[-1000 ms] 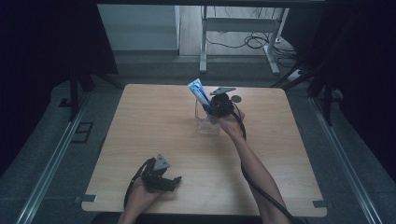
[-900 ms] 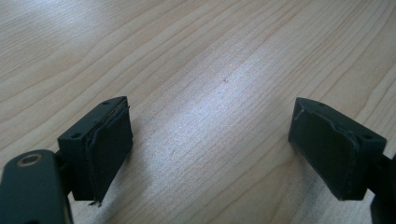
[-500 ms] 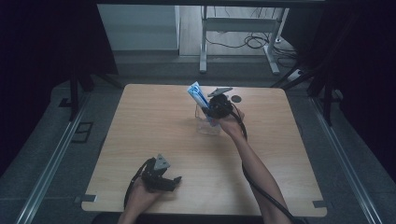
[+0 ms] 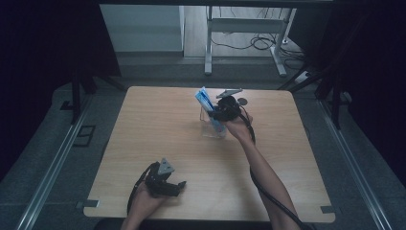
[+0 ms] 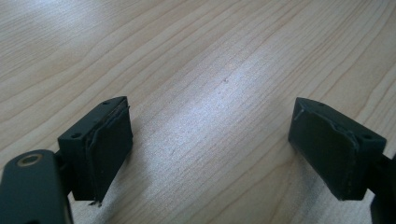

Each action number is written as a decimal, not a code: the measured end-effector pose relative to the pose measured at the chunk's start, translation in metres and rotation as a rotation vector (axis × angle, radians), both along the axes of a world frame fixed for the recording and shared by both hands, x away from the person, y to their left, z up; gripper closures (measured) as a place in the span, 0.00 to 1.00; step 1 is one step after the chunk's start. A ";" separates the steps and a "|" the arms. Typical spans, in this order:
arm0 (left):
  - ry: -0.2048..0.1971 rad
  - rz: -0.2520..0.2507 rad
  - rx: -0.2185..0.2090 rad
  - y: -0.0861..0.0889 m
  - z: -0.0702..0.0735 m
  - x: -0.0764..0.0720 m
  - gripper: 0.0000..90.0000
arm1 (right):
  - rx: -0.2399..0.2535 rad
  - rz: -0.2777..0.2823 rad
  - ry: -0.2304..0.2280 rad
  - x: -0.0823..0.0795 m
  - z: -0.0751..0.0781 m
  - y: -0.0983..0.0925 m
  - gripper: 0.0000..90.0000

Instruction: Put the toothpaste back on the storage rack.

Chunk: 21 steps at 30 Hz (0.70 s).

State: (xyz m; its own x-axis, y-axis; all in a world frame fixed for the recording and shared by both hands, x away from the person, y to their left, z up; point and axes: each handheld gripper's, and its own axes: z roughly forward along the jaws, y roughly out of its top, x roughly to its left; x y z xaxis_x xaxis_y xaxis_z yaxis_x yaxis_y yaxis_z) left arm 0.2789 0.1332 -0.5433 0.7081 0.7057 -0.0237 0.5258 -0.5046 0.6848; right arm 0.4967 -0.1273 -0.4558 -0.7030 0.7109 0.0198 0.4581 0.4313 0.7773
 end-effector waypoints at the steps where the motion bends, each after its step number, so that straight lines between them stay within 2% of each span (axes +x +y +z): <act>1: 0.000 0.000 -0.001 0.000 0.000 0.000 0.15 | 0.007 0.001 -0.001 -0.001 0.001 -0.001 0.64; 5: 0.000 0.000 -0.002 0.000 0.000 0.000 0.15 | 0.028 0.015 -0.006 -0.004 0.008 -0.002 0.59; 11: 0.000 0.000 -0.001 0.000 0.000 0.000 0.15 | 0.031 0.025 -0.016 -0.010 0.016 -0.004 0.49; 21: 0.000 0.000 -0.002 0.000 0.000 0.000 0.15 | 0.058 0.030 -0.011 -0.019 0.024 -0.012 0.40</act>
